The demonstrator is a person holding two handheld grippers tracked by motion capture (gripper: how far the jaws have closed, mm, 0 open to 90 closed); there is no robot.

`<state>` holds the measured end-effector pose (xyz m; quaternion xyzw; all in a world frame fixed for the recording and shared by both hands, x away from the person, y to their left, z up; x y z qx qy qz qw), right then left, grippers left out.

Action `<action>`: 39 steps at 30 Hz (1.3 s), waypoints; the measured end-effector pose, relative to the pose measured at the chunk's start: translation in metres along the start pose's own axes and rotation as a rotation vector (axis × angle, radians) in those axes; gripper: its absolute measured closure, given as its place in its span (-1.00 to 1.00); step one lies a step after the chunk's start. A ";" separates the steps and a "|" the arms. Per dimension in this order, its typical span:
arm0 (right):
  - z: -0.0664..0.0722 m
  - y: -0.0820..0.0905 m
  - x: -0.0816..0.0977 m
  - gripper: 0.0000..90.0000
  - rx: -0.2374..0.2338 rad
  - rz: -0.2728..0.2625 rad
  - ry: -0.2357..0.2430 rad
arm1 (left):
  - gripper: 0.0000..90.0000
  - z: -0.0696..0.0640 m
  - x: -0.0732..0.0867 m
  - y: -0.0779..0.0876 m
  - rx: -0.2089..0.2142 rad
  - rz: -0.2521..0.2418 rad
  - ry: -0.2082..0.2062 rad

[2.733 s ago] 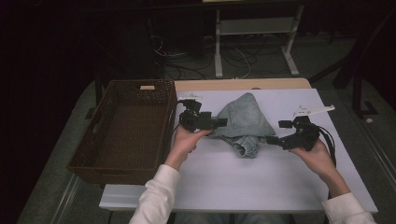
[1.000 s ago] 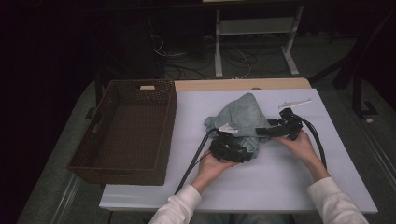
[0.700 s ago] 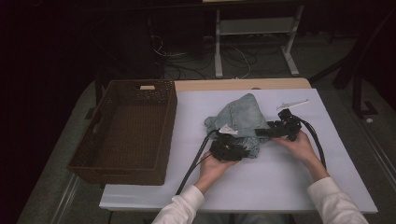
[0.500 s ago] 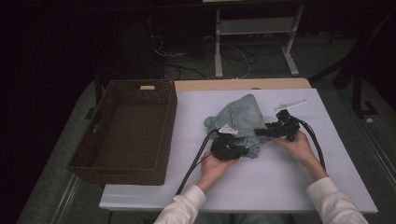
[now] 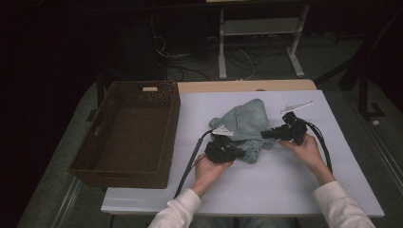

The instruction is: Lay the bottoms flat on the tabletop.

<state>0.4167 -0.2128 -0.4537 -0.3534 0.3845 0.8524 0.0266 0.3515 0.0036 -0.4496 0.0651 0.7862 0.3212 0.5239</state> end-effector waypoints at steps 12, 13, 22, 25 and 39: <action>0.034 0.021 0.024 0.77 -0.018 0.019 -0.037 | 0.93 -0.002 0.011 0.040 -0.003 0.006 -0.031; 0.035 0.024 0.028 0.77 -0.023 0.018 -0.047 | 0.93 -0.002 0.010 0.043 -0.003 0.004 -0.035; 0.046 0.053 0.054 0.78 -0.031 -0.005 -0.097 | 0.93 -0.003 0.015 0.055 -0.005 0.010 -0.038; 0.046 0.063 0.063 0.79 -0.041 -0.018 -0.114 | 0.93 -0.003 0.017 0.059 -0.002 0.014 -0.034; 0.033 0.101 0.095 0.81 -0.016 -0.051 -0.197 | 0.93 -0.001 0.022 0.068 -0.037 0.032 -0.036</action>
Point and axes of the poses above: each handheld gripper's, and its own axes: y roughly backward along the jaws, x roughly out of its underside, z roughly to its left, the point moved 5 cm from there along -y, roughly forward along the jaws, and after that the axes turned 9 degrees about -y, right-handed, at the moved point
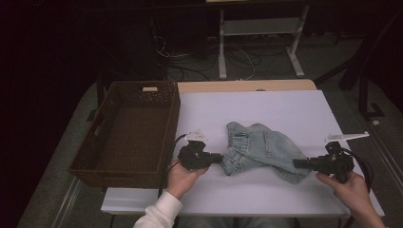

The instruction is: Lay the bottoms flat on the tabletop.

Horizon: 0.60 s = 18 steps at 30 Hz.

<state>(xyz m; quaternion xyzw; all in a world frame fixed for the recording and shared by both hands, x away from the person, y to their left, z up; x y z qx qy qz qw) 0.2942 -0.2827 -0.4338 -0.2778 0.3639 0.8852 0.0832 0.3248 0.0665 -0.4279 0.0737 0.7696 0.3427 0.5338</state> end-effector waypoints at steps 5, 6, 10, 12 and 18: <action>-0.011 0.005 0.007 0.81 0.027 0.007 -0.014 | 0.93 0.001 0.002 -0.002 0.003 0.009 0.004; -0.013 0.005 0.008 0.81 0.032 0.010 -0.012 | 0.93 0.001 0.002 -0.003 0.005 0.008 0.008; -0.018 -0.001 0.011 0.77 0.034 0.019 -0.024 | 0.93 0.002 0.007 -0.009 0.013 0.023 0.019; -0.019 -0.003 0.013 0.68 0.040 0.029 -0.027 | 0.93 0.001 0.009 -0.012 0.016 0.035 0.021; -0.014 -0.003 0.013 0.12 0.115 0.034 0.020 | 0.92 0.002 0.010 -0.013 0.023 0.035 0.027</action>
Point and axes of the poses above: each handheld gripper's, and its own axes: y roughly backward along the jaws, x roughly out of its underside, z roughly to its left, the point moved 5 cm from there along -y, roughly forward along the jaws, and after that the axes turned 9 degrees about -y, right-handed, at the moved point
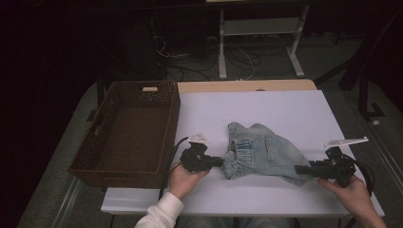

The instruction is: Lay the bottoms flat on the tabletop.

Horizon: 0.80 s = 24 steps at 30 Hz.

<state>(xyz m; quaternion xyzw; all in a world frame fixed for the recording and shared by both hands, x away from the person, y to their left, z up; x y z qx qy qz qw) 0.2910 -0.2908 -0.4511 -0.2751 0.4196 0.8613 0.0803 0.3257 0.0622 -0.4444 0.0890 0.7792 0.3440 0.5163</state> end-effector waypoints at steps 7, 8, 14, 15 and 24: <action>0.008 0.018 -0.011 -0.34 0.025 -0.067 0.063 | 0.92 0.002 0.000 -0.001 0.011 -0.009 0.008; 0.010 0.020 -0.013 -0.36 0.023 -0.076 0.073 | 0.92 0.002 0.000 -0.001 0.013 -0.008 0.009; 0.031 0.019 -0.025 -0.54 -0.044 -0.119 0.137 | 0.92 0.003 -0.001 -0.001 0.019 -0.010 0.010; 0.035 0.016 -0.026 -0.56 -0.057 -0.114 0.144 | 0.92 0.003 -0.001 -0.001 0.019 -0.011 0.011; 0.074 -0.012 -0.038 -0.69 -0.114 -0.074 0.276 | 0.92 0.003 -0.001 -0.002 0.027 -0.018 0.011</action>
Point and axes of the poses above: each handheld gripper's, and its own axes: y roughly backward along the jaws, x roughly out of its underside, z roughly to its left, the point moved 5 cm from there along -y, roughly forward along the jaws, and after that the axes turned 9 degrees about -y, right-handed, at the moved point
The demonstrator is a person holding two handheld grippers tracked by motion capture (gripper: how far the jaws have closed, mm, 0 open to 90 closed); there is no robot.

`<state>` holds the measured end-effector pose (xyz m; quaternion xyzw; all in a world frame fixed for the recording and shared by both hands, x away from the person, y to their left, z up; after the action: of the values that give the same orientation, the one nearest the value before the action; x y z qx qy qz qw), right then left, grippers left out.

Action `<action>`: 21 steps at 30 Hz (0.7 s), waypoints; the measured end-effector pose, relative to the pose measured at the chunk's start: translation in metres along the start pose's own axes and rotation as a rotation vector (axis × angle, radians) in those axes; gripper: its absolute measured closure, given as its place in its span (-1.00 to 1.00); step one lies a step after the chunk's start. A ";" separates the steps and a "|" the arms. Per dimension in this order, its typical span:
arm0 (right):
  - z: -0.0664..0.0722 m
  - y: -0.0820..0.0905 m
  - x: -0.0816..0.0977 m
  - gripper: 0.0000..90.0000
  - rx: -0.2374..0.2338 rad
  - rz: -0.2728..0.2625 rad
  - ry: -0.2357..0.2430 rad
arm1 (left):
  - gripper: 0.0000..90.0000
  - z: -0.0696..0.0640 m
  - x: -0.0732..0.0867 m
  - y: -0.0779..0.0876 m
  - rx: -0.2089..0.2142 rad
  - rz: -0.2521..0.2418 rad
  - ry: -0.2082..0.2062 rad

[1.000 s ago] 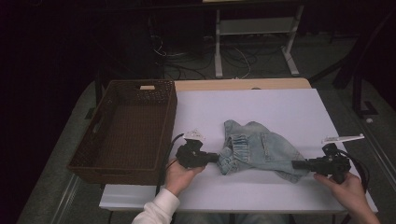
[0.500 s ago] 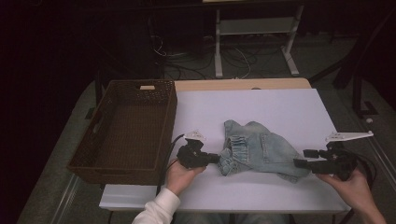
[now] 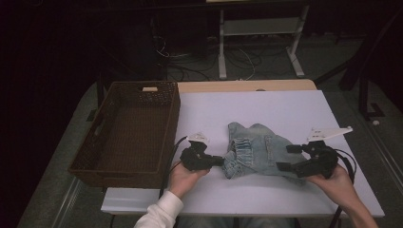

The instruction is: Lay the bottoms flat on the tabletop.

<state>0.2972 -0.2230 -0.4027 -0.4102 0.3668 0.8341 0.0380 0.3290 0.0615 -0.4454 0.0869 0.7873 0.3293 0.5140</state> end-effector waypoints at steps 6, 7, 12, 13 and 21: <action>0.018 -0.028 -0.006 -0.68 -0.035 0.048 0.070 | 0.92 0.001 0.000 -0.001 0.006 -0.001 0.002; 0.020 -0.032 -0.007 -0.68 -0.039 0.058 0.080 | 0.92 0.001 0.000 -0.001 0.006 -0.001 0.002; 0.026 -0.050 -0.007 -0.68 -0.053 0.104 0.110 | 0.92 0.001 0.000 -0.001 0.007 -0.003 0.003; 0.026 -0.053 -0.008 -0.68 -0.055 0.109 0.115 | 0.92 0.001 0.000 -0.001 0.007 -0.003 0.003; 0.022 -0.069 -0.010 -0.66 -0.042 0.137 0.125 | 0.92 0.001 0.000 -0.002 0.011 -0.004 0.005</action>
<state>0.3148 -0.1563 -0.4273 -0.4363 0.3781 0.8150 -0.0506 0.3300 0.0601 -0.4469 0.0873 0.7906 0.3242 0.5121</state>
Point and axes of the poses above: each handheld gripper's, and its own axes: y roughly backward along the jaws, x roughly out of its underside, z roughly to its left, the point moved 5 cm from there along -y, roughly forward along the jaws, and after that the axes turned 9 degrees about -y, right-handed, at the moved point
